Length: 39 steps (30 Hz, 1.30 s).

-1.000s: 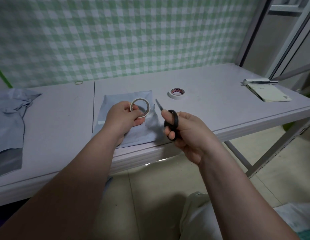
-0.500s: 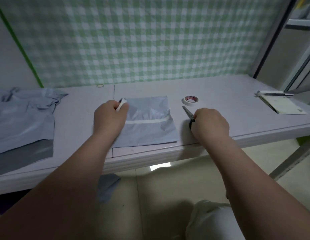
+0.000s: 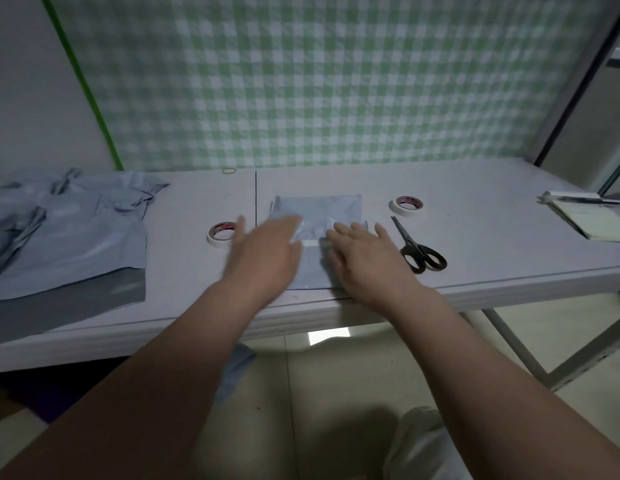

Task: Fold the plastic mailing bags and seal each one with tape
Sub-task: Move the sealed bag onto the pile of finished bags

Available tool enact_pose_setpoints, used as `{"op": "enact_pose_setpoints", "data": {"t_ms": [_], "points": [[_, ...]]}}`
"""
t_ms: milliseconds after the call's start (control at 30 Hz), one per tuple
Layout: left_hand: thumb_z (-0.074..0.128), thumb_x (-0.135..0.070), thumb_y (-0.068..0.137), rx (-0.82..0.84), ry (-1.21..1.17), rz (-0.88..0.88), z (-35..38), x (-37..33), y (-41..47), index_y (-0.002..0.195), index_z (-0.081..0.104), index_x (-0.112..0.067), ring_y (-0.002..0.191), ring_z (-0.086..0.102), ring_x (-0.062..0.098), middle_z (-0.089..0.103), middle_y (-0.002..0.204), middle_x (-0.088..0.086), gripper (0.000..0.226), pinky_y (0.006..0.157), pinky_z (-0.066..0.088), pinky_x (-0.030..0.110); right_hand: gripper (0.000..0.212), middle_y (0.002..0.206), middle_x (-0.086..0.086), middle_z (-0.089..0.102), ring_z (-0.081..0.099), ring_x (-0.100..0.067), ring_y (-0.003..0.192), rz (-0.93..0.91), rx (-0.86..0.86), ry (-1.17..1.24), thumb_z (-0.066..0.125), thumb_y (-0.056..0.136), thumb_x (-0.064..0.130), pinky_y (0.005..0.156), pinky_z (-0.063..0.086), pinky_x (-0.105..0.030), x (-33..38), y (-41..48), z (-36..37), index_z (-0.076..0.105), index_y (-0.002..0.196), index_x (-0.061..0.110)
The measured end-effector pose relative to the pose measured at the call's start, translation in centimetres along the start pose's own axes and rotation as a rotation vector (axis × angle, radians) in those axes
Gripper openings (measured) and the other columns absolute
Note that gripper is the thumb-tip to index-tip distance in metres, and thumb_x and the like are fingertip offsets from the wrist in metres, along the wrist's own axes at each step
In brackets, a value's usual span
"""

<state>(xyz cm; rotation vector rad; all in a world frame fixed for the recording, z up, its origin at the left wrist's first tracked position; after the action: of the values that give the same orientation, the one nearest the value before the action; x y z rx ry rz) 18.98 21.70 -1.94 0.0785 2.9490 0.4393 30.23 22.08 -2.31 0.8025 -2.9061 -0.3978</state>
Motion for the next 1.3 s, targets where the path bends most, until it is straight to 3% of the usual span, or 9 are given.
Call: {"op": "enact_pose_setpoints", "data": {"t_ms": [200, 300, 433, 533, 633, 800, 1033, 1167, 1300], "points": [[0.015, -0.041, 0.102, 0.379, 0.024, 0.034, 4.9, -0.9, -1.3, 0.152, 0.009, -0.022, 0.146, 0.011, 0.017, 0.005, 0.161, -0.002, 0.054, 0.118, 0.004, 0.049, 0.028, 0.115, -0.002, 0.054, 0.053, -0.028, 0.108, 0.158, 0.109, 0.063, 0.027, 0.1, 0.033, 0.109, 0.018, -0.043, -2.2, -0.9, 1.9, 0.047, 0.108, 0.015], [0.014, -0.042, 0.101, 0.384, 0.034, -0.017, 4.6, 0.1, -1.1, 0.149, 0.016, -0.018, 0.14, 0.025, 0.022, 0.016, 0.157, 0.002, 0.055, 0.116, 0.014, 0.05, 0.029, 0.109, -0.008, 0.06, 0.056, -0.031, 0.103, 0.237, 0.083, 0.103, 0.029, 0.1, 0.032, 0.108, 0.021, -0.04, -3.2, -0.9, 1.1, 0.048, 0.11, 0.013], [0.022, -0.038, 0.101, 0.332, -0.008, -0.078, 3.3, 0.7, -0.9, 0.138, 0.033, -0.013, 0.12, 0.045, 0.029, 0.042, 0.137, 0.007, 0.046, 0.096, 0.032, 0.04, 0.03, 0.106, -0.016, 0.063, 0.053, -0.033, 0.1, 0.352, 0.063, 0.059, 0.032, 0.098, 0.028, 0.078, 0.033, -0.035, -4.6, -0.6, 0.1, 0.051, 0.113, 0.011], [0.034, -0.029, 0.099, 0.247, -0.087, -0.155, 2.2, 1.7, -0.5, 0.118, 0.043, -0.011, 0.1, 0.049, 0.029, 0.052, 0.118, 0.01, 0.026, 0.074, 0.033, 0.032, 0.026, 0.114, -0.014, 0.061, 0.055, -0.032, 0.106, 0.457, 0.082, -0.037, 0.038, 0.093, 0.013, 0.079, 0.034, -0.029, -5.9, -0.3, -0.4, 0.056, 0.111, 0.009], [0.047, -0.017, 0.093, 0.171, -0.19, -0.179, 1.6, 2.1, 0.6, 0.098, 0.045, -0.011, 0.105, 0.052, 0.032, 0.056, 0.111, 0.012, 0.008, 0.069, 0.029, 0.03, 0.017, 0.11, -0.013, 0.061, 0.058, -0.032, 0.101, 0.548, 0.021, -0.012, 0.045, 0.088, 0.007, 0.073, 0.035, -0.028, -6.8, 0.0, -1.1, 0.058, 0.099, 0.011], [0.058, -0.005, 0.084, 0.07, -0.544, -0.377, 0.8, 3.5, 1.9, 0.14, 0.045, -0.015, 0.128, 0.045, 0.023, 0.046, 0.144, 0.003, 0.058, 0.101, 0.037, 0.029, 0.009, 0.096, -0.013, 0.058, 0.058, -0.033, 0.096, 0.751, 0.005, 0.356, 0.053, 0.085, 0.016, 0.07, 0.036, -0.027, -8.9, 0.8, 0.2, 0.056, 0.09, 0.009], [0.064, 0.011, 0.079, 0.098, -1.033, -0.627, 3.0, 4.5, 2.2, 0.131, 0.055, -0.01, 0.109, 0.057, 0.028, 0.053, 0.132, 0.01, 0.057, 0.087, 0.053, 0.038, 0.03, 0.076, -0.002, 0.048, 0.052, -0.021, 0.079, 0.856, 0.159, 0.575, 0.071, 0.08, 0.021, 0.066, 0.044, -0.025, -9.6, 2.6, 2.2, 0.044, 0.076, 0.008], [0.055, 0.018, 0.082, 0.155, -1.427, -0.795, 4.1, 3.7, 2.0, 0.131, 0.051, -0.006, 0.097, 0.059, 0.031, 0.053, 0.125, 0.018, 0.055, 0.061, 0.053, 0.035, 0.03, 0.093, -0.011, 0.065, 0.063, -0.03, 0.092, 0.943, 0.133, 0.929, 0.077, 0.068, 0.027, 0.087, 0.054, -0.041, -9.5, 3.2, 4.1, 0.054, 0.075, 0.009], [0.049, 0.013, 0.086, 0.317, -1.728, -0.788, 4.6, 1.4, 3.3, 0.092, 0.059, -0.002, 0.078, 0.06, 0.025, 0.06, 0.103, 0.019, 0.019, 0.073, 0.054, 0.034, 0.016, 0.089, -0.015, 0.067, 0.065, -0.028, 0.079, 0.886, 0.124, 1.391, 0.059, 0.09, 0.019, 0.078, 0.054, -0.037, -7.7, 4.4, 3.8, 0.063, 0.086, 0.004]]}}
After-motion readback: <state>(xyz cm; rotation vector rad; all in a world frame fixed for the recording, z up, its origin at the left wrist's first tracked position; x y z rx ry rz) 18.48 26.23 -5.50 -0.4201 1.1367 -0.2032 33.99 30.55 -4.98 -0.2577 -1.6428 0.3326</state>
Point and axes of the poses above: each hand's wrist, its own y-axis towards the middle knuckle, its own z-axis out of the palm, x = y × z, the point moved 10 cm from there along y, towards the middle knuckle
